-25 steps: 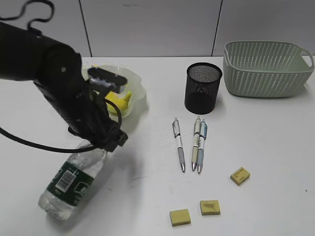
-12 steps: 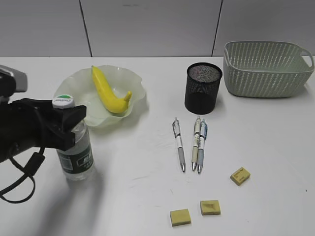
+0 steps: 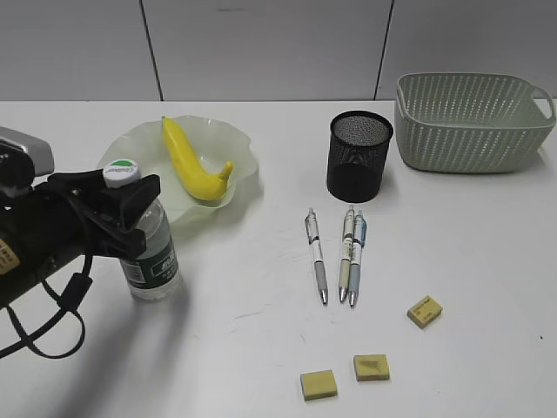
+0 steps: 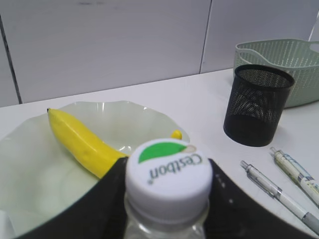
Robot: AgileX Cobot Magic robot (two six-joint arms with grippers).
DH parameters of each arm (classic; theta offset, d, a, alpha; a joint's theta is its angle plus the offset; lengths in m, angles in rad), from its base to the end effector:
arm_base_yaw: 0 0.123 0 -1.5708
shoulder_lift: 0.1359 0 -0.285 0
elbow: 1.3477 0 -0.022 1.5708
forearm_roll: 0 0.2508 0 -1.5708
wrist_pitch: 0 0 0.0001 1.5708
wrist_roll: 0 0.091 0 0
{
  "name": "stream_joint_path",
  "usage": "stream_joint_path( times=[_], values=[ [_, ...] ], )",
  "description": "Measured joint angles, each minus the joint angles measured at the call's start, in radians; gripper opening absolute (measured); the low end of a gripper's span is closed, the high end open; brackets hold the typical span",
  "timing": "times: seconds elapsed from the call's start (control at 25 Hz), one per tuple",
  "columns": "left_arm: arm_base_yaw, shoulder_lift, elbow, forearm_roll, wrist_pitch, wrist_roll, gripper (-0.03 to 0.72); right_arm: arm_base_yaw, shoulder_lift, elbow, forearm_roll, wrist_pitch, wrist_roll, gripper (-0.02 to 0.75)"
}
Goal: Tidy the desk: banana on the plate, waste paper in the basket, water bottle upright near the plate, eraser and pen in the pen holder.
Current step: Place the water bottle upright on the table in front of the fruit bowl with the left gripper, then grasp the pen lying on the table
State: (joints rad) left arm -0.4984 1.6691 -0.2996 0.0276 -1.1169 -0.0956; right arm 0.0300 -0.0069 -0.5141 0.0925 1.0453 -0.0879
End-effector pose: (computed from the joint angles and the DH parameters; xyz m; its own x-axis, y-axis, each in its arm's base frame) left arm 0.2170 -0.1207 0.1510 -0.1859 0.0062 -0.9825 0.4856 0.8699 -0.0863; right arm -0.0074 0.0071 0.2827 -0.4168 -0.0538 -0.9074 -0.1197 0.9928 -0.0039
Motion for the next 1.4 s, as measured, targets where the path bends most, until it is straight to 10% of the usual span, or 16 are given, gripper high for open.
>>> stream_joint_path(
  times=[0.52, 0.96, 1.4],
  values=[
    [0.001, -0.314, -0.004, 0.059, 0.365, 0.001, 0.536, 0.000, 0.000, 0.003, 0.000, -0.001, 0.000, 0.384],
    [0.020, -1.063, -0.266, 0.031, 1.947, 0.001, 0.360, 0.000, 0.000, 0.003, 0.001, -0.002, 0.000, 0.384],
    [0.028, -1.617, -0.239, 0.037, 2.168, -0.007, 0.352, 0.000, 0.132, -0.007, 0.088, -0.022, -0.118, 0.384]
  ],
)
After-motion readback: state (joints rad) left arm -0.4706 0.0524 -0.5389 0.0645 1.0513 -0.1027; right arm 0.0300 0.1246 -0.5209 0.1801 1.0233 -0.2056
